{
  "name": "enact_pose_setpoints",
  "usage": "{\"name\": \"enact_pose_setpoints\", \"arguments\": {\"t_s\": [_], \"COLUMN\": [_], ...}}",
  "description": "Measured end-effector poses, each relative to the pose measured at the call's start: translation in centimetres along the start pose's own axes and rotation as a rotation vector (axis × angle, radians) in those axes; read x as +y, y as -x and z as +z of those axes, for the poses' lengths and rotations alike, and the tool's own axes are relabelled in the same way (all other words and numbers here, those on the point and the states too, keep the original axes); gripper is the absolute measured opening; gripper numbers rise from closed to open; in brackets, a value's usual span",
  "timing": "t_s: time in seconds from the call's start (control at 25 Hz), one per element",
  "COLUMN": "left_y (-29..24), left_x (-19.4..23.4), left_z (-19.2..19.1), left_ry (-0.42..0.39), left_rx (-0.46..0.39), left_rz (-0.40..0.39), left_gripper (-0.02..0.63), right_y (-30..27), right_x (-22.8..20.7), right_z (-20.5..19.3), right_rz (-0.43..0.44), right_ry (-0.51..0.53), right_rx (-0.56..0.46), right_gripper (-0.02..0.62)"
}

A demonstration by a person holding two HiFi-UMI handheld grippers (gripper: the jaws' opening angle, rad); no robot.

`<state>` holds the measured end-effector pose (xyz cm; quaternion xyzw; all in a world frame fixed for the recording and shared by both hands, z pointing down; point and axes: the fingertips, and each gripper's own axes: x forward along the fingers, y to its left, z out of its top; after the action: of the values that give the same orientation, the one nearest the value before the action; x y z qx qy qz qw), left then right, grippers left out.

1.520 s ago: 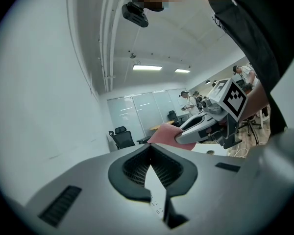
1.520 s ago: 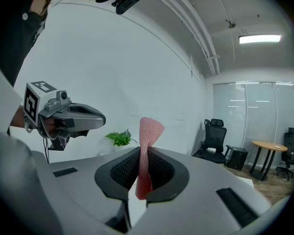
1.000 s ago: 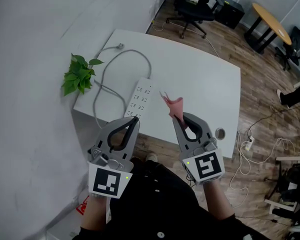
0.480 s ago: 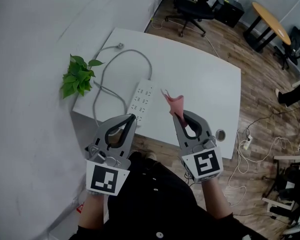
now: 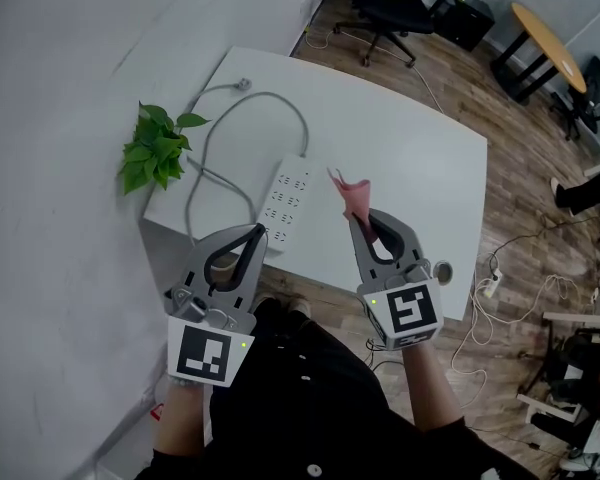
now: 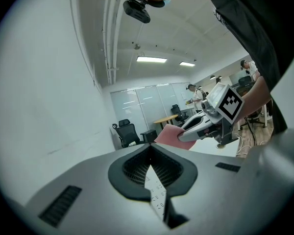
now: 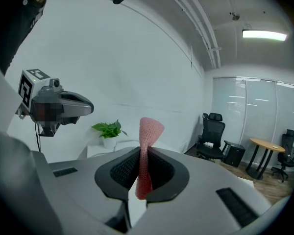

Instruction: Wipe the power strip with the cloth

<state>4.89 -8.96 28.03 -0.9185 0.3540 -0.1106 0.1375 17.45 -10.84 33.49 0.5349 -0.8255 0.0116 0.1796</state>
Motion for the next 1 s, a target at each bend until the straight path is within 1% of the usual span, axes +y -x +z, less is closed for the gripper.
{"name": "enact_pose_setpoints", "arguments": {"t_s": [0.48, 0.72, 0.84, 1.0], "left_y": [0.9, 1.7, 2.1, 2.7], "left_x": [1.8, 3.2, 3.7, 4.4], "left_z": [-1.8, -3.0, -3.2, -3.8], "left_ry": [0.019, 0.024, 0.021, 0.029], "left_rx": [0.038, 0.062, 0.072, 0.082], "left_rz": [0.049, 0.079, 0.092, 0.114], "left_gripper": [0.014, 0.014, 0.014, 0.014], "right_y": [-6.2, -9.9, -11.4, -13.3], "right_x": [-1.1, -1.7, -2.4, -3.2], "right_z": [-4.5, -6.3, -7.3, -9.2], "right_rz": [0.03, 0.042, 0.029, 0.01], "right_ry": [0.018, 0.049, 0.063, 0.057], "right_rx": [0.113, 0.167, 0.191, 0.234], "right_gripper": [0.048, 0.048, 0.048, 0.048]}}
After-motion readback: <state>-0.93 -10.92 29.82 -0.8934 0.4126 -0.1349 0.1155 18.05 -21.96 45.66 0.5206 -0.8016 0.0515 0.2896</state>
